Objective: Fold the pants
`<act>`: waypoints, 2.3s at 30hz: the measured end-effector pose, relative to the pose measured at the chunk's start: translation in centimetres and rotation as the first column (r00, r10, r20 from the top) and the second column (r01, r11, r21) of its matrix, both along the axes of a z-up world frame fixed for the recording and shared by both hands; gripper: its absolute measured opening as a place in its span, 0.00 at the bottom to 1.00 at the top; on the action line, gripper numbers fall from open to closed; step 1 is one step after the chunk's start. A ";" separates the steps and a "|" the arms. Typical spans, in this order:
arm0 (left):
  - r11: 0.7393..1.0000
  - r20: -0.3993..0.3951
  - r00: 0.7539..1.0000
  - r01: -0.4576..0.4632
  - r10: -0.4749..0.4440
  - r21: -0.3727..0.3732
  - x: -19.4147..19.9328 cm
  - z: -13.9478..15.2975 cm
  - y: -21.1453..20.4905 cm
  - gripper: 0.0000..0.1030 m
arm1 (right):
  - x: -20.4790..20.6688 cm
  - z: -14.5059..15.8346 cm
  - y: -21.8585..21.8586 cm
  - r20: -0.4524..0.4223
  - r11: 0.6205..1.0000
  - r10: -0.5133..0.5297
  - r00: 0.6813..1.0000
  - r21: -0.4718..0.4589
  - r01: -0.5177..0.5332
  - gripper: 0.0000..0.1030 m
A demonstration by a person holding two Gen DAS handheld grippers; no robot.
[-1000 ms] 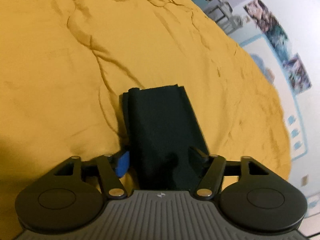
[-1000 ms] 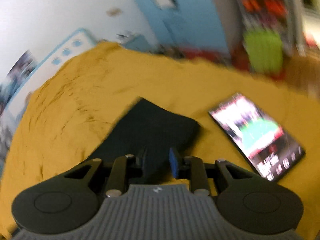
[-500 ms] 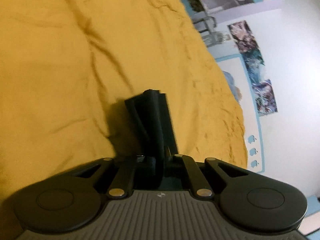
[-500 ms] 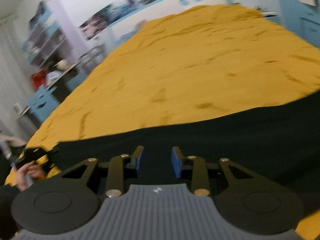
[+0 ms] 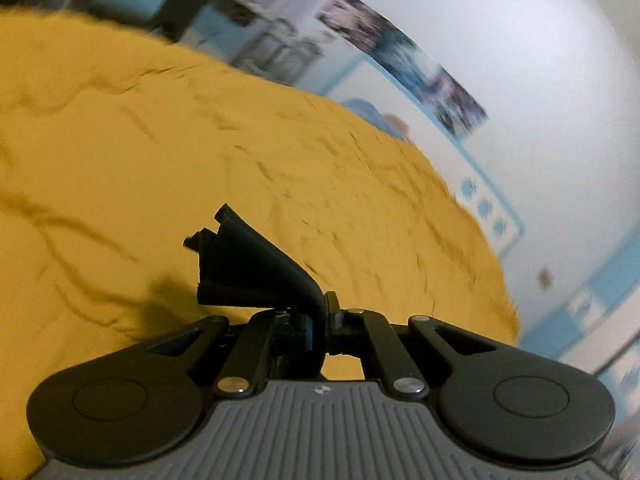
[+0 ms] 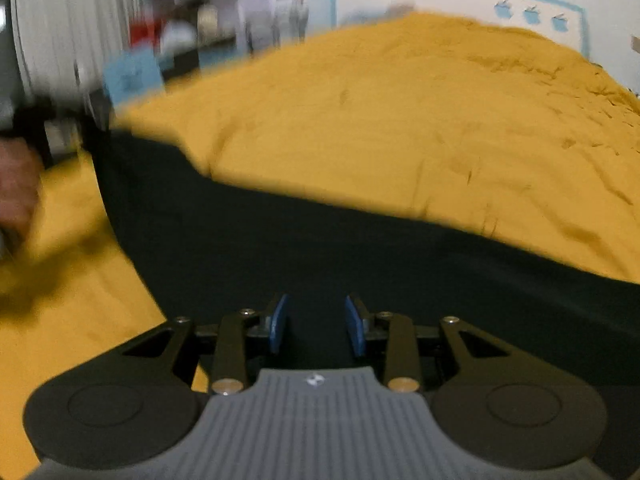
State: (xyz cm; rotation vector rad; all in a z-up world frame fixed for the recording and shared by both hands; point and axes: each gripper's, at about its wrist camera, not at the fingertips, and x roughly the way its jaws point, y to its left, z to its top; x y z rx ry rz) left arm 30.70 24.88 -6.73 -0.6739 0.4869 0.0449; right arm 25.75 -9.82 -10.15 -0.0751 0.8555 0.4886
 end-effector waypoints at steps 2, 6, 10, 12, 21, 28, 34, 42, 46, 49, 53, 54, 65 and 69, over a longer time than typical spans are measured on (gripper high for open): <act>0.993 -0.016 0.999 0.053 -0.052 0.105 0.2 1.0 -2.4 0.04 | -0.5 0.1 -0.2 0.014 1.000 -0.006 1.000 0.012 0.005 0.28; 0.934 -0.017 0.984 0.172 -0.176 0.314 -0.4 2.7 -8.9 0.04 | -0.3 1.0 -2.6 -0.026 0.986 -0.099 0.995 0.131 0.102 0.28; 0.850 0.000 0.955 0.263 -0.296 0.456 -1.5 3.7 -15.8 0.04 | -1.0 2.7 -6.3 -0.021 0.955 -0.218 0.976 0.201 0.217 0.28; 0.776 -0.024 0.928 0.324 -0.371 0.541 -2.2 3.5 -19.6 0.05 | -1.2 3.6 -8.4 -0.027 0.933 -0.275 0.961 0.235 0.273 0.28; 0.581 -0.336 0.721 0.690 -0.606 0.432 -3.2 -2.0 -27.6 0.28 | -1.8 4.4 -13.5 -0.098 0.890 -0.356 0.929 0.267 0.369 0.30; 0.821 -0.154 0.893 0.449 -0.422 0.354 -5.3 1.7 -18.4 0.64 | 0.3 3.4 -11.8 -0.206 0.885 -0.277 0.939 0.327 0.332 0.41; 0.959 -0.250 0.939 0.267 -0.237 0.093 -3.3 -0.5 -10.9 0.68 | 2.2 1.2 -9.8 -0.383 0.826 -0.287 0.878 0.365 0.429 0.48; 0.966 -0.339 0.915 0.252 -0.218 0.056 -1.2 -3.0 -10.7 0.68 | 4.1 -1.2 -9.4 -0.509 0.726 -0.297 0.808 0.429 0.537 0.29; 0.960 -0.334 0.911 0.274 -0.241 0.057 -0.5 -3.1 -11.0 0.68 | 4.0 -1.4 -9.9 -0.544 0.705 -0.254 0.799 0.461 0.539 0.04; 0.949 -0.314 0.907 0.311 -0.280 0.051 -0.5 -3.0 -11.0 0.68 | 3.0 -0.1 -10.7 -0.532 0.663 -0.203 0.822 0.544 0.515 0.03; 0.948 -0.327 0.902 0.316 -0.283 0.050 0.0 -3.4 -11.5 0.68 | 1.9 1.0 -11.8 -0.514 0.673 -0.233 0.825 0.528 0.519 0.03; 0.947 -0.329 0.900 0.318 -0.286 0.049 0.1 -3.4 -11.5 0.68 | 1.8 0.9 -12.1 -0.511 0.684 -0.248 0.823 0.509 0.522 0.03; 0.920 -0.362 0.884 0.365 -0.296 0.141 -0.5 -3.7 -13.2 0.65 | 0.4 3.5 -8.6 -0.110 0.932 -0.305 0.946 0.172 0.320 0.28; 0.883 -0.424 0.860 0.406 -0.282 0.237 -0.6 -3.9 -15.2 0.68 | 0.0 2.2 -7.7 -0.105 0.974 -0.180 0.978 0.123 0.192 0.27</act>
